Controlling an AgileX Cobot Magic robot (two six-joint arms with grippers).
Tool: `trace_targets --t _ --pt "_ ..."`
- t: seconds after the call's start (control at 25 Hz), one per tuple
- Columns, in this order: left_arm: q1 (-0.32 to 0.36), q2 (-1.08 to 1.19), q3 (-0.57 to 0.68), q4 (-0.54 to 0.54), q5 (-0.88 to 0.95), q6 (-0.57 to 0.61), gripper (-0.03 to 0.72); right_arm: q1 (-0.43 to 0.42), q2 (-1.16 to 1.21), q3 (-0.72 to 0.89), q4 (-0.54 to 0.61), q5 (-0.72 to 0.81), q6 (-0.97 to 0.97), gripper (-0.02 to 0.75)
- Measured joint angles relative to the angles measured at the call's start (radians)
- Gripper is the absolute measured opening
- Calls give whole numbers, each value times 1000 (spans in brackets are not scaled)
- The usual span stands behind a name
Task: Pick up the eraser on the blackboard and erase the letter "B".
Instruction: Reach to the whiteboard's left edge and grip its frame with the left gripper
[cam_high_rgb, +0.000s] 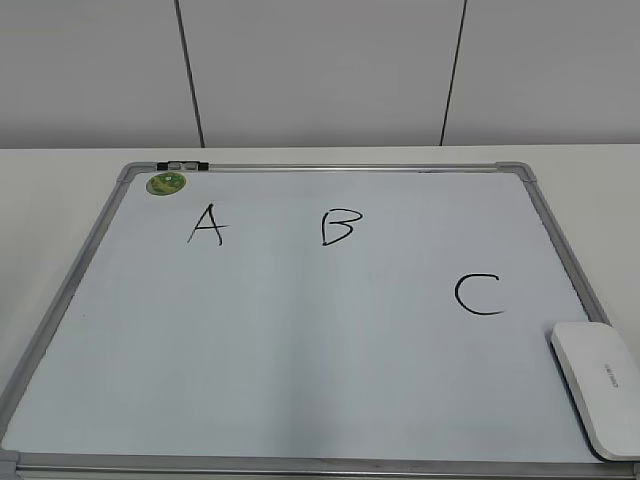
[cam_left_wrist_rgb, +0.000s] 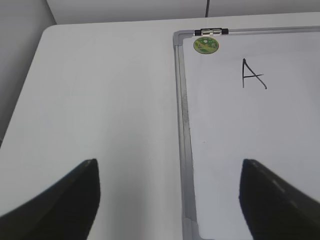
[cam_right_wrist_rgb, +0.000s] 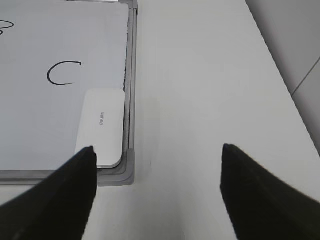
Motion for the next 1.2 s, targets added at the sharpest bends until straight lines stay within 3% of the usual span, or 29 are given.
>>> trace_targets --t 0.44,1.2 --pt "-37 339 -168 -13 -3 0 615 0 0 0 0 0 0 591" --pt "-39 868 -383 -89 59 51 588 0 0 0 0 0 0 591"
